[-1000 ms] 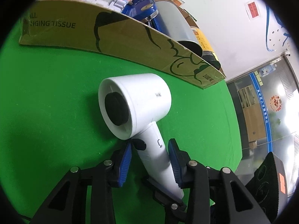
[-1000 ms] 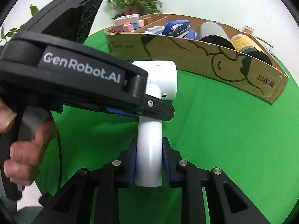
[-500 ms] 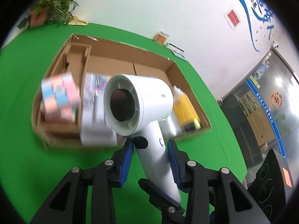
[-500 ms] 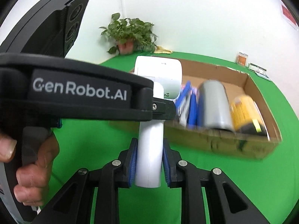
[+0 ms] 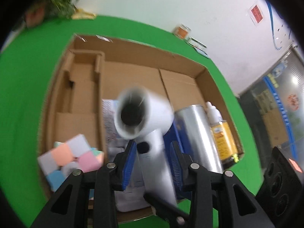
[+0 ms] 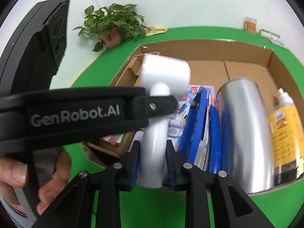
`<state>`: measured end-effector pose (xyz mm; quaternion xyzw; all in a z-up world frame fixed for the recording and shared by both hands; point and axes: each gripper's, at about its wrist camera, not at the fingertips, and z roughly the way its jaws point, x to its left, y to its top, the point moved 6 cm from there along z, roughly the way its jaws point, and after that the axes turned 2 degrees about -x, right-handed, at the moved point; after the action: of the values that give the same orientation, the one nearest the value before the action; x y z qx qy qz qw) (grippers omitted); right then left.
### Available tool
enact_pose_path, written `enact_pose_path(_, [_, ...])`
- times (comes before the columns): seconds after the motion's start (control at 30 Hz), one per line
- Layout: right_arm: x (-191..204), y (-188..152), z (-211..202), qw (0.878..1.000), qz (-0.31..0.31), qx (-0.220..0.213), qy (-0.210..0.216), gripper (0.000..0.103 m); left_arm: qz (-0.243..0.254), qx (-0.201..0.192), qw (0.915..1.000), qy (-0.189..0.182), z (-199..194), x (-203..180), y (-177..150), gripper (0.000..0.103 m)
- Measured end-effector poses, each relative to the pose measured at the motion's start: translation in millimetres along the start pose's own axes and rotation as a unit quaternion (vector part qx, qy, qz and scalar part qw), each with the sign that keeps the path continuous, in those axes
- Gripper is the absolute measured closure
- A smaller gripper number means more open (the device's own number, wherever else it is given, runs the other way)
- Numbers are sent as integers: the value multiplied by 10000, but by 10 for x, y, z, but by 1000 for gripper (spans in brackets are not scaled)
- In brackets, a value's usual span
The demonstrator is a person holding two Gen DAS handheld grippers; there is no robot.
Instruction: Organize rigid objects
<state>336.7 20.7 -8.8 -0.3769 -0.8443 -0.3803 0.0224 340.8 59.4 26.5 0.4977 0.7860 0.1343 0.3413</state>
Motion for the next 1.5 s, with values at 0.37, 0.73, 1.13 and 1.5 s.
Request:
enact_pose_path(0.37, [-447,-520,-999,9801,-745,-1210,-1386,7,944,-2497,9471,1783,-1281,-369,-791,19])
enact_pose_path(0.73, [-872,-1149,-1429,9727,-551,-1344,-1808,6,924,-2570,9388,2101,-1073,-866,-1313,17])
enact_pose_path(1.13, [-829,-1292,-1823,9650,-624,-1619,-1967,5,740,-2237,9480,2142,-961,-872,-1486,17])
enact_pose_path(1.5, [-752,-1324,-1855,9643,-643,-1596,-2010,5,602,-2172,9523,2058,-991,-803,-1548,17])
